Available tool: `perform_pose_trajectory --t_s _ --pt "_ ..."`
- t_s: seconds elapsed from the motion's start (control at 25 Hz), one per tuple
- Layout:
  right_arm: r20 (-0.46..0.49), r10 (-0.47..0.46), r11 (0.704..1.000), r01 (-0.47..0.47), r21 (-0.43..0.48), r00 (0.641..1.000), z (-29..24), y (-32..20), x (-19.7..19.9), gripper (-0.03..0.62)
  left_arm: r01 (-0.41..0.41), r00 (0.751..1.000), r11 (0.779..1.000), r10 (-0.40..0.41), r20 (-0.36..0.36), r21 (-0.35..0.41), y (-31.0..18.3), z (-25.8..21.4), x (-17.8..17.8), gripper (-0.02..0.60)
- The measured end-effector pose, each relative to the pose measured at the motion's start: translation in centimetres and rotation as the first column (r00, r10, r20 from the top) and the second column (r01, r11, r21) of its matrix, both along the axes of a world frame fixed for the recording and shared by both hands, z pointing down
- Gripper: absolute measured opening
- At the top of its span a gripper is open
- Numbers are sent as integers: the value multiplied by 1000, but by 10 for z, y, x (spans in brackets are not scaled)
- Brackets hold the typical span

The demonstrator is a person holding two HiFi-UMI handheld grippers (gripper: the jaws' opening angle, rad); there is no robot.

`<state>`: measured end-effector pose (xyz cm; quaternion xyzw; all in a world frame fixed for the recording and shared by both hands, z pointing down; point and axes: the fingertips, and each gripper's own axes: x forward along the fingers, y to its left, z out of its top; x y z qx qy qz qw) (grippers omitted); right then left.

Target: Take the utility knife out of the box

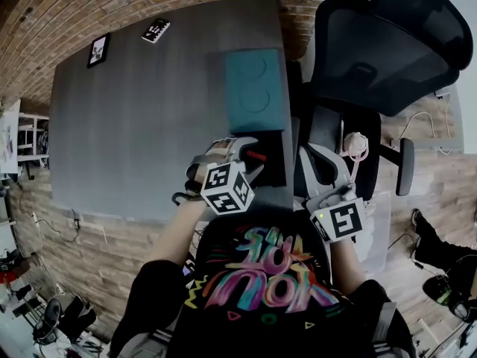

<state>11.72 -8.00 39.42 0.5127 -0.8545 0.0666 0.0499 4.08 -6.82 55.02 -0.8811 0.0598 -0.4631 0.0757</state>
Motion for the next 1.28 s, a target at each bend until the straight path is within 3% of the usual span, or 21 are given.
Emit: perform_pose_trajectory --t_s 0.32,0.72,1.0,1.28 --pt "21 29 1000 -28 -14 999 5 5 11 -2 -107 984 990 119 133 -96 15 36 11 215" --pt "44 56 998 -54 -30 997 13 11 23 -2 -101 936 988 134 326 -116 10 68 -1 215" --pt "47 49 998 -47 -38 998 14 11 24 -2 -139 902 985 170 397 -107 9 82 -7 215" --pt "38 37 998 -35 -49 999 17 7 23 -2 -135 895 977 191 402 -164 13 84 -6 195"
